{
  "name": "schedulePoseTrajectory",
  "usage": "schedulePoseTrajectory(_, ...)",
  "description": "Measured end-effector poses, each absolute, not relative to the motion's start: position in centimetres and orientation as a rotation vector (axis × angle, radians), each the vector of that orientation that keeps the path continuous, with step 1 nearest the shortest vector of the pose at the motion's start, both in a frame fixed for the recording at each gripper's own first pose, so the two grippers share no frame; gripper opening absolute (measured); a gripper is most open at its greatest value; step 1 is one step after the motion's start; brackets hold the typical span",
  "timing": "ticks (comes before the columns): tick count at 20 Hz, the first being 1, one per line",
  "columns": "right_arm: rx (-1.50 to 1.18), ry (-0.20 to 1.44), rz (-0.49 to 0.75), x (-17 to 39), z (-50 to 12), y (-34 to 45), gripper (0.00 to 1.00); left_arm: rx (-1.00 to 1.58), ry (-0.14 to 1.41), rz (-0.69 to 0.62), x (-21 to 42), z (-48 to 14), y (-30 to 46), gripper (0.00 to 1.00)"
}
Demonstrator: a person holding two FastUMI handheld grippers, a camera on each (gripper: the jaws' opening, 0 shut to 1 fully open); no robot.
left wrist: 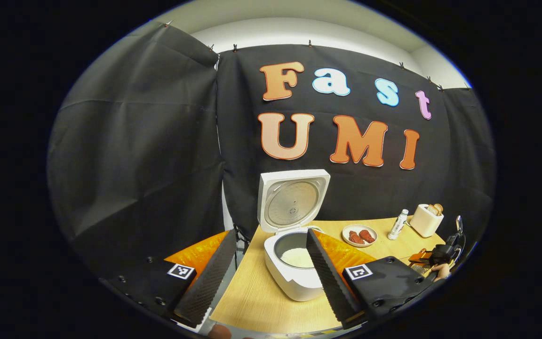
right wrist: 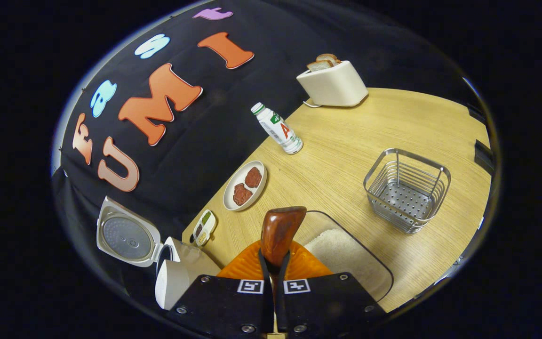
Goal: Close the left gripper, press the button to open the rice cooker; take a wooden spoon from the chopstick holder with the right hand, scoop a spoonful of rice and pour it into the rice cooker, then put the wooden spoon back into the chopstick holder.
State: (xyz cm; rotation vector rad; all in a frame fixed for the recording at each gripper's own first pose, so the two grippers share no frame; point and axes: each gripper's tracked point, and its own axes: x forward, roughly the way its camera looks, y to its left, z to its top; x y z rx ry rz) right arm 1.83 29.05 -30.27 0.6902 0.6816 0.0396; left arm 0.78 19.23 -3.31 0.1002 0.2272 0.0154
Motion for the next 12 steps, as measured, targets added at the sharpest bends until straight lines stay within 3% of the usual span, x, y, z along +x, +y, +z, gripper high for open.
schedulePoseTrajectory(12, 0.929, 0.662, 0.091, 2.9, -23.9, 30.7, 0.01, 0.069, 0.232, 0.019, -0.4, -3.9, 19.7, 1.00)
